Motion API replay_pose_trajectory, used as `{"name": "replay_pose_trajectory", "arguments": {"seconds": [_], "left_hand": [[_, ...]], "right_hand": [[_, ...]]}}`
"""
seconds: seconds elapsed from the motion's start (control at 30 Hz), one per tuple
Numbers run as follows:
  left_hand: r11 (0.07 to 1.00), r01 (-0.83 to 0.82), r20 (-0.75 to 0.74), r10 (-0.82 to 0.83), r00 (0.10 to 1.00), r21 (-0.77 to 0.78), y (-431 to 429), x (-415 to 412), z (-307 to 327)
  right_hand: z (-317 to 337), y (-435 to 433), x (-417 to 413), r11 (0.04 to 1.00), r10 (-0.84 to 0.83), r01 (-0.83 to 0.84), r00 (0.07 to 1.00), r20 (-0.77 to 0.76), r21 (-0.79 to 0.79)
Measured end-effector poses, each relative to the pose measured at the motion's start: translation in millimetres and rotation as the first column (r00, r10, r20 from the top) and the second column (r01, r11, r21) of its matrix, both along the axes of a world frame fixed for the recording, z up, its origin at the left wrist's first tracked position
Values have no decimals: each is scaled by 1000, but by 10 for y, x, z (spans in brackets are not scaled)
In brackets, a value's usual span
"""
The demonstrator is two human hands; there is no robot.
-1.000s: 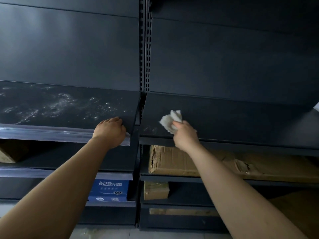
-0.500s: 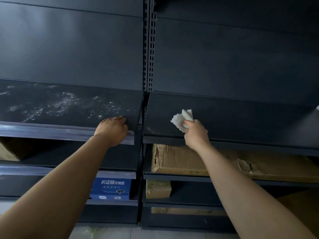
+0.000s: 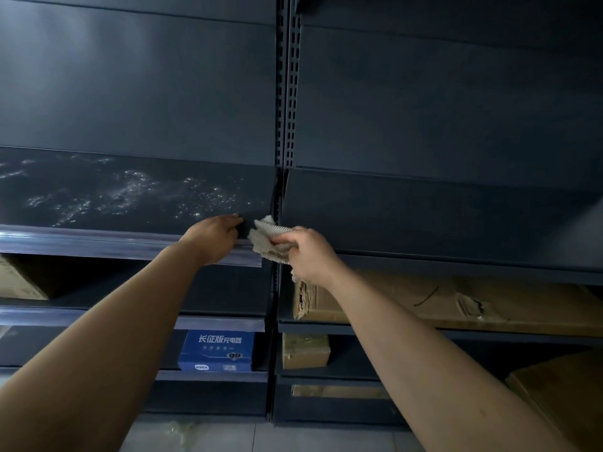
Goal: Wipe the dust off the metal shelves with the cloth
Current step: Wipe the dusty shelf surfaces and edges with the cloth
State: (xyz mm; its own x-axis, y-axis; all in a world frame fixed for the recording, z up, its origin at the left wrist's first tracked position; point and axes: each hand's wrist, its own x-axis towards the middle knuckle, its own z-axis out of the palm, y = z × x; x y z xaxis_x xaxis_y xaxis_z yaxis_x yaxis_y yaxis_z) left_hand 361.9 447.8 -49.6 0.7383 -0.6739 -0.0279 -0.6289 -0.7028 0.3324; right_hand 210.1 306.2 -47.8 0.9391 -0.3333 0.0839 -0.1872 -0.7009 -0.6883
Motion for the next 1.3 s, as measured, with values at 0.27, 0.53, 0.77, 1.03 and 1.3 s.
{"name": "replay_pose_trajectory", "arguments": {"seconds": [0.27,0.53,0.77,1.03,1.3], "left_hand": [[1000,-3,0,3,1000,-2,-10,-8,20],[1000,8,-21,-8,1000,18,-11,25,-12],[996,31,4,-32,999,88,-45,14,2],[996,-21,58,16,998,90,-67,3,55],[998,-45,224,33,974,50,-317,-44,26]], "right_hand": [[280,-234,-177,995,-57,53,997,56,82],[46,-659,-398,885,-272,211,958,-92,-415],[-85,-146,-105,939,-25,22,1000,-6,-342],[143,-675,-292,949,-255,285,946,202,-136],[-170,-481,-182,958,-58,89,991,122,-271]]}}
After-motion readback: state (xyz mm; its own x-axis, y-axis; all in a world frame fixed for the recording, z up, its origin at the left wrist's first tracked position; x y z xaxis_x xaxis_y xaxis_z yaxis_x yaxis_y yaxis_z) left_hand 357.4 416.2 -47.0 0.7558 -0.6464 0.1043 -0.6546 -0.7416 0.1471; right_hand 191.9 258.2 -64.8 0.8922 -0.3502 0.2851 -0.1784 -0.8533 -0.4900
